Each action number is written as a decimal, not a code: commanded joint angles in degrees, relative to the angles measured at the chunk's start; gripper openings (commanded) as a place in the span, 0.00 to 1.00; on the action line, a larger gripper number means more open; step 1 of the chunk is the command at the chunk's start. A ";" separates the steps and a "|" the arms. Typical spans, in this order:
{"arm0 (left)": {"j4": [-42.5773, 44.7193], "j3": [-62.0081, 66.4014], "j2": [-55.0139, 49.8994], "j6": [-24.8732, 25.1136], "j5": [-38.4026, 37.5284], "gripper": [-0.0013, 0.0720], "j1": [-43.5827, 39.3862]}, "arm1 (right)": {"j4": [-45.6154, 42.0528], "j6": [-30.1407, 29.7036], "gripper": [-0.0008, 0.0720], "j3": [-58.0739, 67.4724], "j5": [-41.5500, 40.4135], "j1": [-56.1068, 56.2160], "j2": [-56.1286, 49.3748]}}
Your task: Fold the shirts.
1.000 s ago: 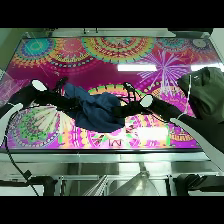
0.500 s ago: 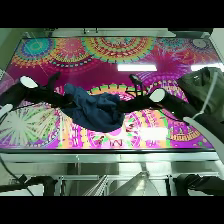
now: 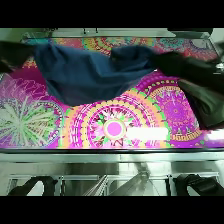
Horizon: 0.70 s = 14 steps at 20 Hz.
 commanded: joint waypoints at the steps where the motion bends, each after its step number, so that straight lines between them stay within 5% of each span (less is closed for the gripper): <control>1: -10.16 4.35 11.17 1.97 0.57 0.04 4.20 | 3.08 -4.42 0.04 1.38 -8.26 -1.07 14.93; 5: -0.31 13.33 17.07 1.64 9.16 0.04 4.24 | 1.25 -4.37 0.04 1.36 -9.35 -1.07 19.58; 8: 4.81 15.76 15.23 -0.31 8.92 0.04 4.07 | 1.29 -4.33 0.04 1.36 -6.62 -1.07 15.69; 14: 14.45 15.76 -8.28 -0.02 8.09 0.04 -9.88 | 1.25 -3.06 0.04 0.76 1.07 -1.05 -4.15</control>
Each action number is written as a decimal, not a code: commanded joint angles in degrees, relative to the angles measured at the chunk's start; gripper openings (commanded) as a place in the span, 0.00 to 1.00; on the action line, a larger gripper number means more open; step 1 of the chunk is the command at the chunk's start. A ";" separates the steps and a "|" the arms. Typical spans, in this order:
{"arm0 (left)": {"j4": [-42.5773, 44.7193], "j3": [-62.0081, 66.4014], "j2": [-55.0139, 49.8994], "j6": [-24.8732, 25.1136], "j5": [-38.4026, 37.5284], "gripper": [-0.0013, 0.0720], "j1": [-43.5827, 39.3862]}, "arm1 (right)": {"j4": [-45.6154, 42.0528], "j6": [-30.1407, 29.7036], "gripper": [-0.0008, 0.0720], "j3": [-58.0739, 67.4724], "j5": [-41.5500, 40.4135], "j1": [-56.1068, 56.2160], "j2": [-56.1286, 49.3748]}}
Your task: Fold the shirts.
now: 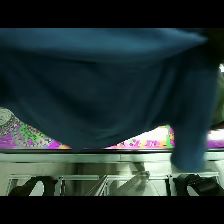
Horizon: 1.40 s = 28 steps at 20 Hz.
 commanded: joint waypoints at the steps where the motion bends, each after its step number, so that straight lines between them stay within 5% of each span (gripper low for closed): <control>1: 10.64 0.44 -16.26 0.15 3.04 0.04 -10.01 | 0.02 0.50 0.04 -0.70 2.91 -0.02 -13.16; 4: 14.47 2.19 -34.12 2.03 8.11 0.04 -15.06 | 0.04 0.50 0.04 -1.60 0.66 -0.02 -27.12; 5: 15.02 4.81 -40.11 1.92 7.17 0.05 -14.97 | 0.04 0.50 0.21 -1.60 -0.04 -0.02 -32.39; 6: 15.10 8.02 -45.20 1.95 4.15 0.31 -14.08 | 0.04 0.50 0.55 -1.60 -0.46 -0.15 -36.92; 7: 15.30 11.13 -48.68 1.95 0.35 0.56 -12.55 | 0.02 0.48 0.71 -1.55 -0.24 -0.68 -40.89; 9: 15.43 17.18 -52.78 0.74 -7.89 0.90 -8.74 | -0.63 0.46 0.71 -1.55 2.69 -3.28 -45.00; 13: 22.14 21.07 -51.52 -10.99 -21.09 0.91 -0.24 | -6.03 0.48 0.71 -1.53 10.36 -12.90 -43.43; 16: 28.41 10.82 -45.44 -14.60 -27.47 0.91 1.60 | -6.69 0.50 0.70 -1.38 15.26 -22.29 -43.82; 23: 29.59 -32.17 -23.26 -17.25 -22.10 0.91 -2.23 | -7.02 -2.75 0.70 5.44 23.74 -32.94 -50.77; 28: 33.46 -49.33 -10.45 -27.71 -17.16 0.91 -9.44 | -7.10 -1.99 0.69 14.78 24.39 -31.08 -57.90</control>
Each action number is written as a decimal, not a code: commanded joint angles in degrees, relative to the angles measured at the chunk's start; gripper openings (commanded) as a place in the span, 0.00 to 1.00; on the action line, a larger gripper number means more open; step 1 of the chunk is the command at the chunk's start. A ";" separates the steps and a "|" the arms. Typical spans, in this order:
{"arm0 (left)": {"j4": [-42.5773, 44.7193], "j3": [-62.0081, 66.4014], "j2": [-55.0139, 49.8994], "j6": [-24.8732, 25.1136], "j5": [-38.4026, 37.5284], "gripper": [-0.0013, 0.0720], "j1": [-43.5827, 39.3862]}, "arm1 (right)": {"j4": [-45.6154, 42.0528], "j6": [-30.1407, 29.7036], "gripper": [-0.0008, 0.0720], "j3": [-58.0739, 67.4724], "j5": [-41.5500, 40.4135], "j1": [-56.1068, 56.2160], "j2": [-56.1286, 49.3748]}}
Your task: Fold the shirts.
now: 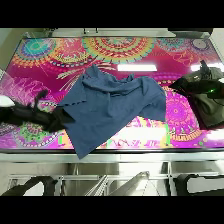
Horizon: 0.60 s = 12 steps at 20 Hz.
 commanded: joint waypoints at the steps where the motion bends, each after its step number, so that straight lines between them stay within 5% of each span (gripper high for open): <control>1: 1.95 -11.96 9.18 -7.80 4.55 0.91 -5.42 | -0.11 0.37 0.69 6.91 1.95 0.52 -6.08; 6: 1.97 -19.93 16.46 -15.32 10.69 0.91 -11.19 | -0.57 2.84 0.69 14.69 4.59 2.58 -16.24; 9: 2.45 -22.05 18.23 -16.65 12.17 0.91 -11.41 | -0.98 3.06 0.60 17.00 5.33 3.10 -19.21; 12: 9.53 -23.08 20.39 -20.70 12.68 0.91 -11.41 | -1.03 3.04 0.60 18.38 5.20 3.04 -19.56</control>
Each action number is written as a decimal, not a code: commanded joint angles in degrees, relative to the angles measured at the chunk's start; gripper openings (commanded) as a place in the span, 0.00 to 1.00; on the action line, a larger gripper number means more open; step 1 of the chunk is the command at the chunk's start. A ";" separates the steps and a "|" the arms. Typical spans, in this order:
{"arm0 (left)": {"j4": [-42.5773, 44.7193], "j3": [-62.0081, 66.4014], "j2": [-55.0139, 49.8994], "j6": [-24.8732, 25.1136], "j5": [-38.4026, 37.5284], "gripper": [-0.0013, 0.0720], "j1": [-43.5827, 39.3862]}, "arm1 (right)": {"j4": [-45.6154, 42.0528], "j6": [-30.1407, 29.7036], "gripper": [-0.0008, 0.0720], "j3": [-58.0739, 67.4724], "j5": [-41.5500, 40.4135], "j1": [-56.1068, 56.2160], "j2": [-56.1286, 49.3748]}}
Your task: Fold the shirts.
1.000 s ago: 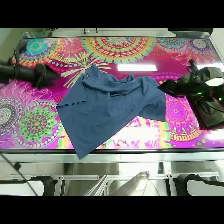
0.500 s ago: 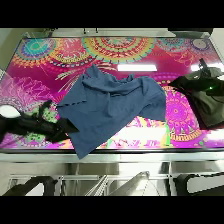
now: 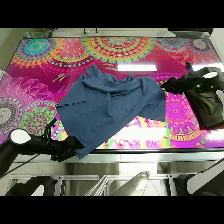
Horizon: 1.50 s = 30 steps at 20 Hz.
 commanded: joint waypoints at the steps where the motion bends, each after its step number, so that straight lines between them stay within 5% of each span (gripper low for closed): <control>1: 7.76 -1.53 3.34 -5.49 2.14 0.91 -0.39 | -0.20 0.39 0.60 2.47 0.31 0.13 -1.42; 8: 8.33 -1.53 1.11 -6.71 9.57 0.91 -0.42 | -1.25 0.35 0.60 3.96 0.11 0.15 -1.44; 12: -0.70 -0.22 -8.15 3.32 14.29 0.91 -0.42 | -1.27 0.22 0.60 3.96 0.17 0.15 -1.44; 17: -1.66 2.78 -16.63 7.08 13.07 0.89 -0.42 | -1.68 0.24 0.60 3.96 0.37 0.15 -2.56; 18: -1.53 3.52 -17.25 7.58 12.37 0.66 -0.42 | -1.66 0.24 0.60 3.96 0.79 0.15 -3.21; 19: -1.51 4.37 -17.59 8.41 11.47 0.27 -0.42 | -1.68 0.22 0.60 3.96 0.98 0.17 -3.85; 20: -1.49 5.09 -17.64 8.81 10.73 0.04 -0.42 | -1.66 0.22 0.60 3.96 1.18 0.20 -4.37; 25: -1.44 5.79 -12.85 8.59 10.23 0.06 -0.39 | -1.64 -0.28 0.57 4.37 1.64 0.96 -5.35; 29: -1.46 5.79 -7.34 7.54 12.46 0.05 3.30 | -1.62 -1.36 0.04 5.42 6.34 2.69 -5.35; 30: -1.46 5.84 -6.47 7.58 13.03 0.06 5.84 | -1.60 -1.29 0.04 6.19 7.54 2.89 -5.27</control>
